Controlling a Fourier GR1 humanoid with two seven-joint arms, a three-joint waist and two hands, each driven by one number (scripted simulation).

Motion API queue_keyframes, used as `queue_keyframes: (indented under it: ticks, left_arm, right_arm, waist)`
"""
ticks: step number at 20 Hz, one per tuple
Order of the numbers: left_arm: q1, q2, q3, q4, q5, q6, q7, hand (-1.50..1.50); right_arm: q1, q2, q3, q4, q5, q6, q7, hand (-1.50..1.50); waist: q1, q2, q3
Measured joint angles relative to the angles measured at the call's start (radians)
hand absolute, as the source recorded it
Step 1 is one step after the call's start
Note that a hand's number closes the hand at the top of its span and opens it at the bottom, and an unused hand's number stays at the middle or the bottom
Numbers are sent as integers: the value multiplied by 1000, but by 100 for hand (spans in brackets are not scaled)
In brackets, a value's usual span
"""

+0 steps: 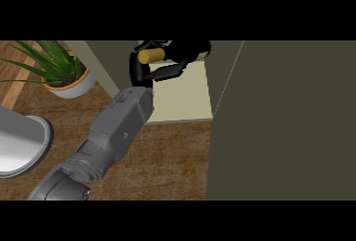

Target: Pick up the wine, place it into the cabinet and close the cabinet

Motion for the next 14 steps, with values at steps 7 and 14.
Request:
queue_keyframes:
  ticks: [7,14]
  left_arm:
    - [-3,2,-3,44,-27,41,-3,-150]
    - [-4,6,-15,75,-59,74,-1,-150]
  right_arm:
    - [-1,-6,-1,0,0,1,-2,-150]
    - [-26,-8,-3,6,0,-5,3,-150]
  waist:
    - [-6,5,-1]
    - [-11,11,-2]
